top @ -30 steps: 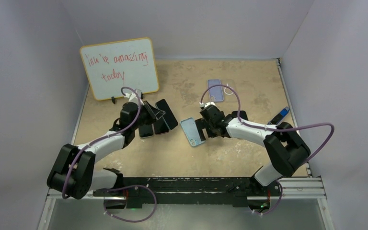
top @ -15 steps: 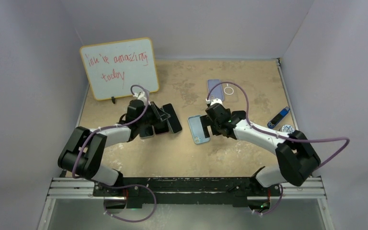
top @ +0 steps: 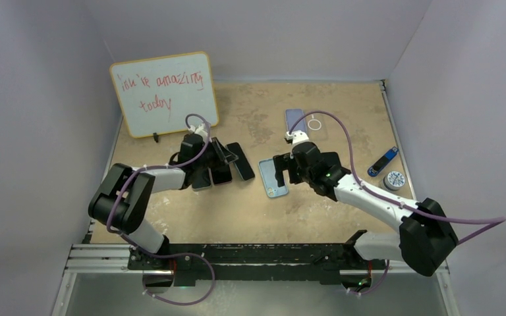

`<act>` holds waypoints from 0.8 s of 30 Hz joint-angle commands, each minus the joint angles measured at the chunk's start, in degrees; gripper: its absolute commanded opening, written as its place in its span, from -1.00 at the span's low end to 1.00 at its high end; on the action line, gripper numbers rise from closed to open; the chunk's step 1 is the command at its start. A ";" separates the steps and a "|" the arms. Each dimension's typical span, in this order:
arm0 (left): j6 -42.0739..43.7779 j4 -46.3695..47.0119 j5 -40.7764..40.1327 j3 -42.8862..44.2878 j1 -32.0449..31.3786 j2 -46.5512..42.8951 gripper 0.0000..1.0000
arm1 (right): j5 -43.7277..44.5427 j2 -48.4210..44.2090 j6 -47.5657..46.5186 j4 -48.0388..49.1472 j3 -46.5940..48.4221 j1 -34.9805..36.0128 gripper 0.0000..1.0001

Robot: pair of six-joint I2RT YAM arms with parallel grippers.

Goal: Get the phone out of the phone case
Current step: Adjust the phone case at the center of the board, then place the phone at the center of the board.

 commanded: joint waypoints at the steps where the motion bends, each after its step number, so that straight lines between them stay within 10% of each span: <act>1: 2.50 -0.73 -2.15 2.77 -0.12 1.04 -0.56 | -2.60 -0.48 -0.44 2.89 -0.93 -0.01 0.98; 24: 5.59 -8.01 -4.60 4.95 0.56 0.57 0.07 | -5.36 3.30 -0.73 5.42 -1.29 -0.05 0.98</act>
